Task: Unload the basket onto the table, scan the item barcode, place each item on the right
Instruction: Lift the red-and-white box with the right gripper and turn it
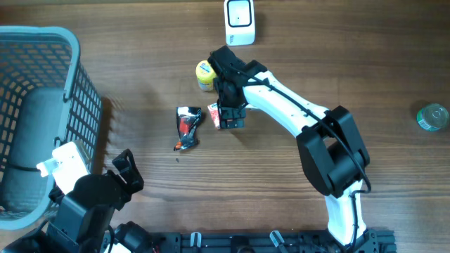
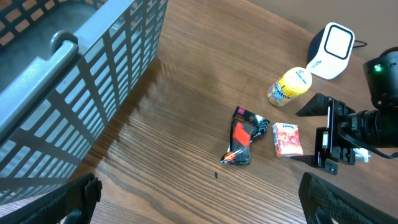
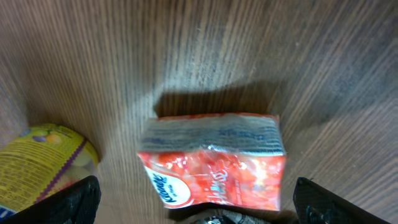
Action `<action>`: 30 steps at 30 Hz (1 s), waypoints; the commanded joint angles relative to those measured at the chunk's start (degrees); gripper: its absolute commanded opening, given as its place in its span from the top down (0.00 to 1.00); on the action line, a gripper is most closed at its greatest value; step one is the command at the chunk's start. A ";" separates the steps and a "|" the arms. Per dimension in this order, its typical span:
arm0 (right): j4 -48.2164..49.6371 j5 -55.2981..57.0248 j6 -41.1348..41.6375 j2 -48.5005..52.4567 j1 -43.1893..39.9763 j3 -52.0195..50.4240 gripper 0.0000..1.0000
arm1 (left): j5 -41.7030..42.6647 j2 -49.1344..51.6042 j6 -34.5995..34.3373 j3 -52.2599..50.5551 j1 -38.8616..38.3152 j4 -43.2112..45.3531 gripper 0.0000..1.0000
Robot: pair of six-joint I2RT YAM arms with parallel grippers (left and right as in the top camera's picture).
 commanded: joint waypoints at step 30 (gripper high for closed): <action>0.61 -10.82 -31.61 7.08 -0.50 -0.13 0.30 | 0.22 0.07 -0.07 -0.46 -0.04 -0.04 0.00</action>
